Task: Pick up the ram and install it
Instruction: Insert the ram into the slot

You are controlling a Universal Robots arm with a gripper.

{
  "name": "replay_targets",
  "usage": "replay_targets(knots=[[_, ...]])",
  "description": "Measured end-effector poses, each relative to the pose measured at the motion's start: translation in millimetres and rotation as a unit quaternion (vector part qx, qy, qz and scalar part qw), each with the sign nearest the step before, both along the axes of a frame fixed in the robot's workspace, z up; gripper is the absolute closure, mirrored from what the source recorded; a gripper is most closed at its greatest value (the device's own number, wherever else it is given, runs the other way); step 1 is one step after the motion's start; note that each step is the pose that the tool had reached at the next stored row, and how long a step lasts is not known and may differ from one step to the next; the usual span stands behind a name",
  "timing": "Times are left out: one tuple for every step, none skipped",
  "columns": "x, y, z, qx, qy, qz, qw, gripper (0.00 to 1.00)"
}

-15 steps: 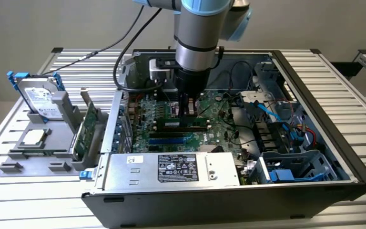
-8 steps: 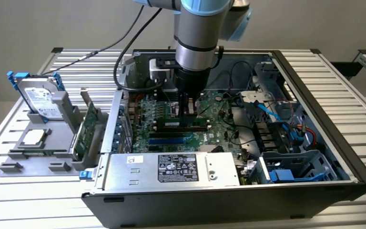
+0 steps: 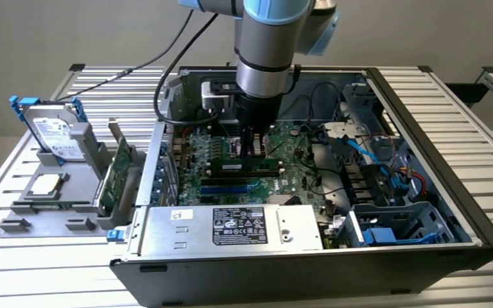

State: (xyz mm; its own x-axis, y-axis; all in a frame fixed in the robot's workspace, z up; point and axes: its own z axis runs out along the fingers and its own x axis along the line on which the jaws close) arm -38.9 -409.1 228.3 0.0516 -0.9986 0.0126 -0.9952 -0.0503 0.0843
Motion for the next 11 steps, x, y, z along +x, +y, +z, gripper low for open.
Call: replay_targets(knots=[[0.0, 0.0, 0.0, -0.0001, 0.0000, 0.000, 1.0000, 0.60], [0.0, 0.0, -0.1, -0.0003, -0.0001, 0.000, 1.0000, 0.60], [0.0, 0.1, -0.2, -0.0007, -0.0001, 0.000, 1.0000, 0.60], [0.0, 0.1, -0.2, -0.0014, -0.0002, 0.000, 1.0000, 0.60], [0.0, 0.1, -0.2, -0.0022, -0.0001, 0.000, 1.0000, 0.60], [0.0, 0.1, -0.2, -0.0033, -0.0001, 0.000, 1.0000, 0.60], [0.0, 0.0, -0.2, -0.0046, -0.0001, 0.000, 1.0000, 0.60], [0.0, 0.1, -0.2, -0.0059, -0.0001, 0.000, 1.0000, 0.60], [0.0, 0.1, -0.1, -0.0071, -0.0001, 0.000, 1.0000, 0.60], [0.0, 0.1, -0.2, -0.0084, -0.0001, 0.000, 1.0000, 0.60], [0.0, 0.1, -0.1, -0.0096, -0.0001, 0.000, 1.0000, 0.60]])
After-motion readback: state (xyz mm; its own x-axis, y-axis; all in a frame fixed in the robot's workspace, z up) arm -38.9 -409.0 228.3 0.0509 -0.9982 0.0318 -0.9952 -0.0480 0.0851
